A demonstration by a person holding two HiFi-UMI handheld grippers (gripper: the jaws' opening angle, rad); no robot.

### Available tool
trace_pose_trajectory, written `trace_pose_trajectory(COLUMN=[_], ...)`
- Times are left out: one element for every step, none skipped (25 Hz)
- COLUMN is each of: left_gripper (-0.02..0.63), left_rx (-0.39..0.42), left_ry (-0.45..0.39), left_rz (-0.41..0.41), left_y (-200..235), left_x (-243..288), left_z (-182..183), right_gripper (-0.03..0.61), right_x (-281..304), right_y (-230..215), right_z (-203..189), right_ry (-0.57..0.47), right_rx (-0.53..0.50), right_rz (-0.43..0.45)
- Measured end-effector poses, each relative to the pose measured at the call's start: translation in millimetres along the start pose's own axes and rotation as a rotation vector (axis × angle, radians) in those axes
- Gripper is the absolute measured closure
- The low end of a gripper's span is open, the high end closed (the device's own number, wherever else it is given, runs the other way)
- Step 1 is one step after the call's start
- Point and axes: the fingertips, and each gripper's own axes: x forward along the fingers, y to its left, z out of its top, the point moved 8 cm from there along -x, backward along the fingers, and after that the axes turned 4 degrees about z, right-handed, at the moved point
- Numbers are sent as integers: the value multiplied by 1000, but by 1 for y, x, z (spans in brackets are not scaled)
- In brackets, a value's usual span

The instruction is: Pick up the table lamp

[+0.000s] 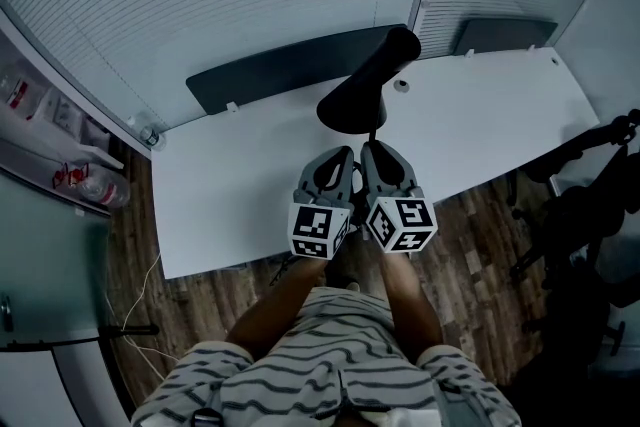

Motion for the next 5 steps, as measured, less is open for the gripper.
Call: trace_pose_trajectory(left_gripper=[606,606,606,606,606], left_rx=[-1,-1,-1,0,0], left_ry=[0,0,-1,-1,-1], left_rz=[0,0,0,-1,-1], left_y=[0,1,1,1,1], left_x=[0,0,0,-1,-1], left_z=[0,1,1,1,1], right_gripper=[528,528,528,526,528], right_x=[0,0,0,0,1], right_y=[0,0,0,0,-1], right_z=[0,0,0,0,0], right_ry=[0,0,0,1,2], right_rx=[2,4,6,7,9], right_rz=[0,0,-1,-1,-2])
